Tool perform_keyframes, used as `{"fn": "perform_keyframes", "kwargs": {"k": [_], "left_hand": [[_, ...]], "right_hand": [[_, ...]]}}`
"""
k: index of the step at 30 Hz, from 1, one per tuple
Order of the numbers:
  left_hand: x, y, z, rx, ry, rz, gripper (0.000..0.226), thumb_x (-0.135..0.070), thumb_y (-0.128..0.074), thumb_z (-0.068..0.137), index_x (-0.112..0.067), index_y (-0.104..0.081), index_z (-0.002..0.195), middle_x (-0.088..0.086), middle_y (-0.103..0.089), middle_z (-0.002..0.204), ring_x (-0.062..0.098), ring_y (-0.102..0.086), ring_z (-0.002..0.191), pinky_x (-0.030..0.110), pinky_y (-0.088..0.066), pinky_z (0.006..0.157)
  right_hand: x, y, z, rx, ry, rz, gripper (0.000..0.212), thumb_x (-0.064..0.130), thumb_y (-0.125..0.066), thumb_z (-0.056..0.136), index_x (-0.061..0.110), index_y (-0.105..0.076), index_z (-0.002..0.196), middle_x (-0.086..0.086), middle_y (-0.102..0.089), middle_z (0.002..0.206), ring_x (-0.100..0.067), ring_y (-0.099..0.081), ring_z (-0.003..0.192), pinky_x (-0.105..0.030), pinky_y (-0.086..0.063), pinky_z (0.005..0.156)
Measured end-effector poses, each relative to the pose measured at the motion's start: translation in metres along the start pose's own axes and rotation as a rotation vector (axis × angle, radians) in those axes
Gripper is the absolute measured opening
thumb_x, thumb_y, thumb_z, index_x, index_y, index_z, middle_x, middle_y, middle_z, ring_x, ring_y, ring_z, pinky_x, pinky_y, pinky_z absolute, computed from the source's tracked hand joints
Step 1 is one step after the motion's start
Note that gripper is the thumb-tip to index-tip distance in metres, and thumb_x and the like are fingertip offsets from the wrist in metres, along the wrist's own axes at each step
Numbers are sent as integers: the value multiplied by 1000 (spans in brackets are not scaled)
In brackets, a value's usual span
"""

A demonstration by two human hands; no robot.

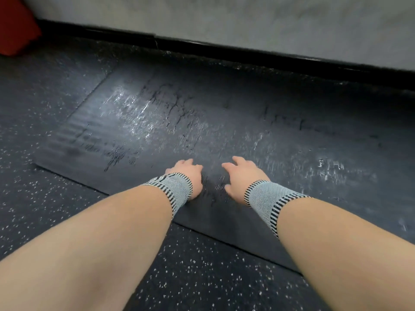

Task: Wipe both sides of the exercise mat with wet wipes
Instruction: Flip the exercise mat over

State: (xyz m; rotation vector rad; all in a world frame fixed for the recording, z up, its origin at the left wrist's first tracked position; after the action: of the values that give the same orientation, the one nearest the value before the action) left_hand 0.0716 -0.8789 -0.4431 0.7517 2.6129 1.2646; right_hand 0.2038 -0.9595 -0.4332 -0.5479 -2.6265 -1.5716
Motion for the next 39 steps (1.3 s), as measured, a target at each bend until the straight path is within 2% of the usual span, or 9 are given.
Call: {"fn": "perform_keyframes", "kwargs": {"k": [4, 9, 12, 15, 19, 22, 25, 29, 39], "left_hand": [[-27, 40, -38, -87, -113, -57, 60, -32, -47, 100, -28, -22, 154, -1, -8, 164, 22, -11, 150, 46, -29, 117], [-63, 121, -128, -172, -178, -167, 51, -27, -48, 100, -27, -36, 150, -6, -27, 157, 17, -36, 139, 37, -36, 113], [-95, 187, -201, -193, -185, -268, 36, -26, -51, 99, -28, -55, 135, -5, -53, 135, 17, -56, 116, 33, -45, 101], [-130, 263, -283, -170, -162, -347, 11, -33, -56, 96, -28, -65, 100, -7, -68, 102, 16, -62, 98, 32, -50, 90], [-165, 344, -386, -143, -164, -381, 32, -44, -48, 99, -20, -63, 85, -4, -65, 79, 18, -61, 82, 29, -50, 77], [-175, 387, -447, -125, -172, -413, 32, -36, -39, 103, -22, -66, 114, -3, -69, 104, 23, -62, 100, 31, -48, 87], [-175, 422, -491, -125, -182, -450, 40, -33, -43, 102, -26, -49, 141, -7, -62, 127, 17, -57, 115, 30, -43, 99], [-160, 456, -522, -135, -186, -451, 45, -33, -45, 102, -23, -44, 145, -5, -58, 134, 16, -55, 119, 31, -42, 102], [-72, 487, -493, -91, -333, -413, 49, -35, -48, 99, -26, -40, 147, -5, -53, 138, 16, -55, 119, 31, -43, 103]], "right_hand": [[-43, 44, -46, -54, -51, -12, 60, 26, -50, 93, 24, -23, 146, -2, -11, 156, -27, -21, 139, -47, -33, 108], [-74, 129, -140, -49, -157, 51, 63, 12, -49, 91, 23, -22, 146, -1, -15, 155, -25, -26, 137, -41, -37, 105], [-87, 202, -211, -98, -202, 112, 61, 7, -47, 90, 22, -25, 146, -1, -22, 151, -23, -32, 133, -35, -38, 101], [-101, 282, -284, -184, -281, 195, 48, 7, -46, 92, 20, -41, 138, -2, -41, 135, -23, -47, 118, -32, -43, 91], [-115, 376, -380, -218, -440, 216, 12, 23, -46, 96, 21, -57, 99, 0, -58, 99, -22, -55, 80, -28, -39, 68], [-121, 437, -445, -193, -472, 158, 30, 44, -42, 96, 18, -56, 88, 0, -61, 87, -21, -54, 75, -28, -42, 66], [-131, 476, -490, -219, -478, 229, 32, 48, -43, 94, 20, -60, 100, -3, -55, 105, -23, -57, 91, -31, -44, 76], [-135, 505, -524, -215, -527, 301, 38, 41, -48, 92, 23, -53, 125, -2, -45, 131, -25, -55, 111, -35, -44, 91], [-47, 531, -502, -315, -661, 379, 41, 37, -52, 90, 23, -52, 128, 0, -44, 135, -21, -56, 109, -32, -42, 92]]}}
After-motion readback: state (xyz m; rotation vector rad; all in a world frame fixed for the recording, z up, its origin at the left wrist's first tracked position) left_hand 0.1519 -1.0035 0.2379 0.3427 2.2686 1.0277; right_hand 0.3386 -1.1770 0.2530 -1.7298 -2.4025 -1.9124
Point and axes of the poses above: each hand's wrist, its own z-axis towards the middle knuckle, its own y-axis out of the back of the hand, x = y × z, the point moved 2 cm from there along z, towards the middle knuckle
